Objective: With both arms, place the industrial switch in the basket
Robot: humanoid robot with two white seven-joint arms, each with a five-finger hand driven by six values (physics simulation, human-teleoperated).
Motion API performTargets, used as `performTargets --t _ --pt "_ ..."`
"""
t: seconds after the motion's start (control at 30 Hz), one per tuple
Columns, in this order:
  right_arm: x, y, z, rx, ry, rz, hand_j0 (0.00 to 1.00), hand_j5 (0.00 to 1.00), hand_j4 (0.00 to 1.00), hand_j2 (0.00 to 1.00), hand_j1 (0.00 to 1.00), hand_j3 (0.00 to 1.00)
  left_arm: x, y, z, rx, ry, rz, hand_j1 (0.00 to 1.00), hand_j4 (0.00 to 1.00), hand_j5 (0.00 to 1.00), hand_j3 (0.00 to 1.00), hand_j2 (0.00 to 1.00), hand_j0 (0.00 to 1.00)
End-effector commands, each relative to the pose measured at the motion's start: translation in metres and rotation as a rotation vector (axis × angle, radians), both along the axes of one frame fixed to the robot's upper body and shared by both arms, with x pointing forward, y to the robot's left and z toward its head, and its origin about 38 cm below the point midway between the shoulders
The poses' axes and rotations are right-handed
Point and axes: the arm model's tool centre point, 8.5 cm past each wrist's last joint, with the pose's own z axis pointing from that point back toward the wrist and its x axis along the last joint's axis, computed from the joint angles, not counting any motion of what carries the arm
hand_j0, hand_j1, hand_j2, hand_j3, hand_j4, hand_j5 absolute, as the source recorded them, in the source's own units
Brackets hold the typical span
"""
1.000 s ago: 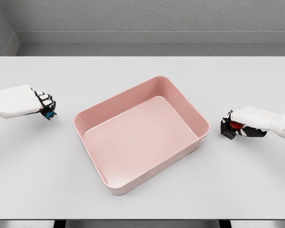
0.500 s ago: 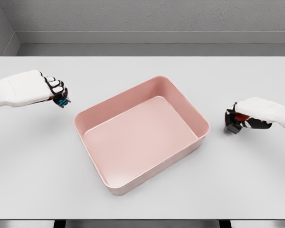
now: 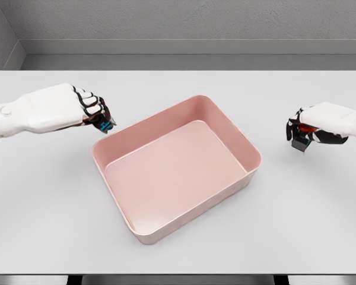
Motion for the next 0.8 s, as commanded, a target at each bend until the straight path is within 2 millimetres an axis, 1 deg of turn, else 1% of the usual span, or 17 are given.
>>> performTargets --t 0.0,0.23,0.33,0.47,0.53,0.63,0.77 --pt "0.0 0.001 0.0 0.001 0.0 0.007 0.42 0.42 0.42 0.42 0.42 0.42 -0.002 -0.008 0.0 -0.017 0.006 -0.019 0.07 0.07 0.07 0.07 0.07 0.07" --pt "0.008 0.007 0.019 0.012 -0.052 0.017 0.43 0.43 0.43 0.43 0.43 0.43 -0.004 -0.025 -0.003 -0.046 0.014 -0.059 0.07 0.07 0.07 0.07 0.07 0.07" --pt "0.01 0.009 0.026 0.012 -0.071 0.032 0.43 0.43 0.43 0.43 0.43 0.43 -0.006 -0.034 -0.01 -0.055 0.03 -0.078 0.07 0.07 0.07 0.07 0.07 0.07" --pt "0.013 0.023 0.031 0.038 -0.098 0.085 0.43 0.43 0.43 0.43 0.43 0.43 -0.008 -0.045 -0.017 -0.073 0.054 -0.106 0.08 0.08 0.08 0.08 0.08 0.08" --pt "0.016 0.036 0.032 0.047 -0.102 0.121 0.43 0.43 0.43 0.43 0.43 0.43 -0.008 -0.047 -0.017 -0.084 0.058 -0.112 0.08 0.08 0.08 0.08 0.08 0.08" --pt "0.018 0.046 0.032 0.055 -0.105 0.143 0.43 0.43 0.43 0.43 0.43 0.43 -0.009 -0.052 -0.019 -0.09 0.065 -0.124 0.08 0.08 0.08 0.08 0.08 0.08" --pt "0.022 0.058 0.034 0.065 -0.112 0.171 0.43 0.43 0.43 0.43 0.43 0.43 -0.013 -0.063 -0.034 -0.082 0.106 -0.152 0.08 0.08 0.08 0.08 0.08 0.08"
